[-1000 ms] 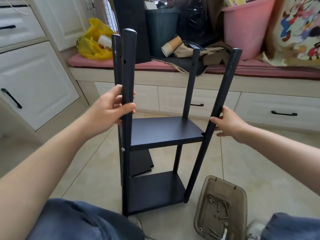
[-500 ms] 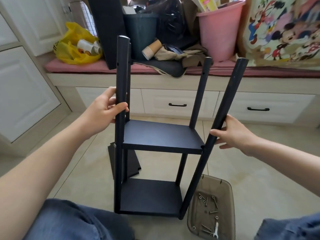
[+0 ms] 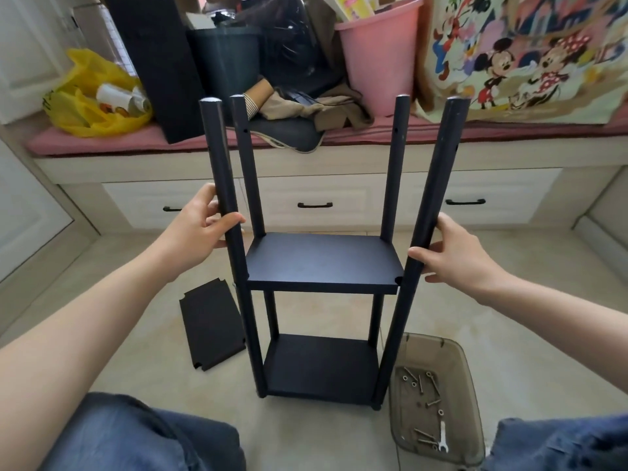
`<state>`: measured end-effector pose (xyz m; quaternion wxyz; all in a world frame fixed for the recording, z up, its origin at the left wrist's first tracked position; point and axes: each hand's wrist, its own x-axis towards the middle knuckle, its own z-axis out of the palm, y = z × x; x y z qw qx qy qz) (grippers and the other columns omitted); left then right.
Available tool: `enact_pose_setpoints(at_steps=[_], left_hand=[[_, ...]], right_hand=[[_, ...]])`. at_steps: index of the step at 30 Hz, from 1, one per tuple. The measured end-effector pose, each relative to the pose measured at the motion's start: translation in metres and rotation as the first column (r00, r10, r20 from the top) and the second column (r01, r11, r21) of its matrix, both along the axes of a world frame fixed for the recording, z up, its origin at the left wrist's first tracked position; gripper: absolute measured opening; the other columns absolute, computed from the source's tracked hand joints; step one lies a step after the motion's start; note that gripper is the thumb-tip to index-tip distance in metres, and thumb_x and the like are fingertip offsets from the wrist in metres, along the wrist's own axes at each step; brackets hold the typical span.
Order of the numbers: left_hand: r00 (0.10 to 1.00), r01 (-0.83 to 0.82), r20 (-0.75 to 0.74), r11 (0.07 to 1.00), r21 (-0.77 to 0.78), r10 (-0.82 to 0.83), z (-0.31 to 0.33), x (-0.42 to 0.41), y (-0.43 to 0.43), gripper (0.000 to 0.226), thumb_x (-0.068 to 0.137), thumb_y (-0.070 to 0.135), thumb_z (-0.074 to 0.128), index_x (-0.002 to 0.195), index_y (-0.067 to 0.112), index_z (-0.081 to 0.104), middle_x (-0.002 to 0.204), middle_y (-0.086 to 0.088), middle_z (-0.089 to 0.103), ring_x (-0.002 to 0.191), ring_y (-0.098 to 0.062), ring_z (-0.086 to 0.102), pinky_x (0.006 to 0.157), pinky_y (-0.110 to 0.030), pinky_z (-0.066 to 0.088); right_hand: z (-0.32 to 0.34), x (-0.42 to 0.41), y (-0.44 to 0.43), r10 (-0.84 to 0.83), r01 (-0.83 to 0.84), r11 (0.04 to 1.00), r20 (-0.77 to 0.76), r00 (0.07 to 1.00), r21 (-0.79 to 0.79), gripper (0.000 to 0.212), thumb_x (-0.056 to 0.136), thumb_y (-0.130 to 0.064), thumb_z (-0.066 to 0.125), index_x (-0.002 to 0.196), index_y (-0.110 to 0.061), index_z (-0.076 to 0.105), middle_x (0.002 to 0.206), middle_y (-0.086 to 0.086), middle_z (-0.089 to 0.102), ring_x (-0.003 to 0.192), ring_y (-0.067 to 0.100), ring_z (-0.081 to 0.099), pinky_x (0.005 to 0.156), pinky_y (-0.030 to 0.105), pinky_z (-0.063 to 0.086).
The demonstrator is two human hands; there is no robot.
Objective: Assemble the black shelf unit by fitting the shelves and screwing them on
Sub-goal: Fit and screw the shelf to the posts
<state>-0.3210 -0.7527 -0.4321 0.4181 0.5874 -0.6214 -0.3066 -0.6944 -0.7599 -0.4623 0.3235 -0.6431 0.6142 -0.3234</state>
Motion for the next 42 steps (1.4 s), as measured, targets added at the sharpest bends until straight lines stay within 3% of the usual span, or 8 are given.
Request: enact_pose_setpoints(at_steps=[6,15,19,28,34,36,39,42], left_hand=[[0.999,-0.048,0.024,0.999,0.000,0.048,-0.011,0.002,-0.005,0.023,0.100,0.018,0.061,0.112,0.036,0.053,0.121,0.001,0.064,0.098,-0.016,0.073,0.084,-0.036,0.062],[0.984,-0.167,0.050,0.984,-0.060,0.170,-0.018,0.003,-0.003,0.031,0.100,0.017,0.060,0.123,0.034,0.047,0.109,0.015,0.059,0.085,0.006,0.069,0.061,-0.008,0.052],[0.975,-0.213,0.054,0.976,-0.051,0.216,-0.019,0.005,-0.003,0.034,0.100,0.014,0.060,0.124,0.034,0.047,0.110,0.014,0.058,0.094,-0.007,0.065,0.062,-0.013,0.055],[0.952,-0.267,-0.119,0.955,0.130,0.282,-0.022,0.007,0.009,0.022,0.100,0.005,0.059,0.117,0.020,0.056,0.111,-0.004,0.065,0.103,-0.011,0.064,0.085,-0.039,0.056],[0.942,-0.305,-0.086,0.935,0.181,0.324,-0.021,0.001,0.018,0.020,0.105,0.016,0.053,0.124,0.020,0.056,0.117,-0.002,0.065,0.112,-0.020,0.062,0.094,-0.040,0.051],[0.927,-0.370,0.075,0.869,0.329,0.366,-0.021,-0.005,0.021,0.029,0.106,0.029,0.050,0.129,0.011,0.057,0.116,-0.006,0.065,0.109,-0.027,0.064,0.091,-0.040,0.054],[0.934,-0.299,0.347,0.725,0.620,0.088,-0.025,-0.030,0.035,0.035,0.102,0.037,0.056,0.107,0.003,0.064,0.097,-0.008,0.071,0.085,-0.022,0.071,0.071,-0.029,0.057],[0.895,-0.054,0.384,0.799,0.599,-0.227,-0.042,-0.076,0.043,0.026,0.095,0.036,0.064,0.109,0.014,0.069,0.108,0.002,0.072,0.099,-0.019,0.069,0.088,-0.028,0.054]], right_hand=[[-0.006,0.001,0.004,0.032,-0.032,0.999,-0.012,0.999,-0.038,0.037,0.092,-0.014,0.068,0.113,-0.034,0.046,0.092,0.012,0.069,0.082,0.031,0.070,0.068,0.047,0.061],[-0.004,0.009,0.011,0.111,-0.110,0.993,-0.029,0.993,0.044,0.042,0.093,-0.017,0.067,0.119,-0.039,0.044,0.097,0.007,0.070,0.087,0.026,0.070,0.070,0.044,0.062],[0.000,0.010,0.014,0.186,-0.178,0.978,-0.063,0.981,0.111,0.033,0.094,-0.018,0.065,0.114,-0.037,0.047,0.088,-0.002,0.072,0.081,0.010,0.072,0.071,0.039,0.063],[0.025,0.005,0.014,0.405,-0.361,0.885,-0.102,0.909,0.293,0.013,0.093,-0.020,0.066,0.103,-0.029,0.062,0.097,-0.007,0.074,0.084,0.005,0.073,0.081,0.034,0.061],[0.029,0.007,0.014,0.457,-0.397,0.860,-0.136,0.879,0.320,0.012,0.093,-0.021,0.065,0.104,-0.025,0.062,0.098,-0.007,0.074,0.084,0.004,0.073,0.082,0.035,0.060],[0.032,0.005,0.013,0.458,-0.405,0.859,-0.118,0.881,0.313,0.012,0.093,-0.022,0.066,0.104,-0.026,0.064,0.096,-0.008,0.074,0.084,0.003,0.073,0.081,0.033,0.060],[0.036,0.001,0.010,0.459,-0.427,0.860,-0.060,0.886,0.279,0.014,0.090,-0.022,0.069,0.103,-0.028,0.066,0.092,-0.011,0.075,0.084,0.002,0.072,0.077,0.030,0.060],[0.036,-0.001,0.008,0.466,-0.439,0.861,-0.049,0.884,0.257,0.015,0.090,-0.024,0.070,0.103,-0.031,0.067,0.091,-0.015,0.075,0.085,0.000,0.072,0.075,0.028,0.060]])
